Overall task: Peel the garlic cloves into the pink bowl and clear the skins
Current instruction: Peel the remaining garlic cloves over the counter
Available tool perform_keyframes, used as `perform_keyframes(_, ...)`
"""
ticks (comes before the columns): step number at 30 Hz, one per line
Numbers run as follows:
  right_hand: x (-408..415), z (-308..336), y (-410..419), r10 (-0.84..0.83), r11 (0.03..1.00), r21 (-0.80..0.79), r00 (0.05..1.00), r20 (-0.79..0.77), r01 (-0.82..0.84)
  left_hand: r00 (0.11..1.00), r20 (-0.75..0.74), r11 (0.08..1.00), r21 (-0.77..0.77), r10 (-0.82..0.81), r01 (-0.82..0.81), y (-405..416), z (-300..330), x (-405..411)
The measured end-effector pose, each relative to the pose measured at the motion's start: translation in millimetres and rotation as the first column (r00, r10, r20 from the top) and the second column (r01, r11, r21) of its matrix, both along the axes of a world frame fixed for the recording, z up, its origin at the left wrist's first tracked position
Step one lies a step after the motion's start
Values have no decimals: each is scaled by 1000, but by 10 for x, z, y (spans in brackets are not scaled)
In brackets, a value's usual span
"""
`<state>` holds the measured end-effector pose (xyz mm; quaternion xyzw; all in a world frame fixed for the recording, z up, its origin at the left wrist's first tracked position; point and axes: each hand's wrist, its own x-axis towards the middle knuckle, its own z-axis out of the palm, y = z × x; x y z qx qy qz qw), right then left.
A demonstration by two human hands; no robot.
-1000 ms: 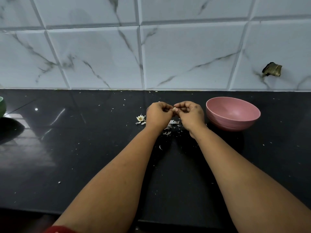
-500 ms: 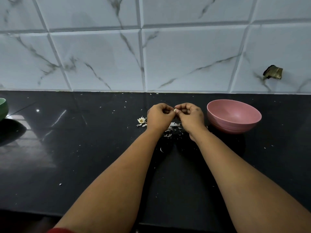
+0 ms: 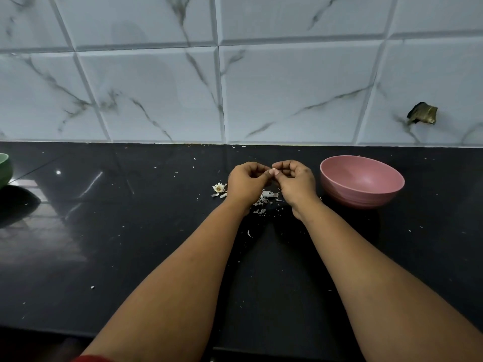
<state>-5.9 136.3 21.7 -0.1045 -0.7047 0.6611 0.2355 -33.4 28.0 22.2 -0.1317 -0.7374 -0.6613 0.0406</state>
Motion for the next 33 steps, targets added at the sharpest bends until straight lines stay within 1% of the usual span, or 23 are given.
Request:
perform_keyframes(2, 10, 11, -4, 36, 996, -81, 999, -9, -36, 997, 47, 994, 94, -54, 49, -4, -1, -8)
perform_keyframes(6, 23, 31, -7, 87, 982, -165, 996, -17, -88, 993, 85, 985, 160, -81, 67, -16, 4, -23)
perform_keyframes(10, 24, 36, 8, 155, 939, -310, 988, -8, -149, 982, 141, 963, 255, -122, 83, -11, 9, -24)
perform_keyframes(13, 16, 32, 16, 176, 928, -336, 984, 10, -162, 985, 141, 973, 224, -95, 62, -9, 12, -24)
perform_keyframes(17, 18, 16, 15, 176, 932, -323, 984, 6, -164, 999, 39, 999, 39, 30, -31, 19, -30, -44)
perform_keyframes(19, 20, 8, 17, 180, 931, -321, 984, -2, -171, 998, 22, 998, 7, 63, -63, 28, -42, -52)
perform_keyframes(25, 26, 9, 1, 192, 928, -319, 981, -37, -194, 998, 32, 997, 49, 51, -52, 32, -23, -37)
perform_keyframes(31, 42, 29, -15, 241, 886, -394, 969, -63, -246, 996, 84, 992, 126, 10, -21, 21, -17, -56)
perform_keyframes(33, 55, 39, -19, 257, 876, -407, 965, -61, -259, 996, 87, 992, 125, 8, -19, 22, -29, -63)
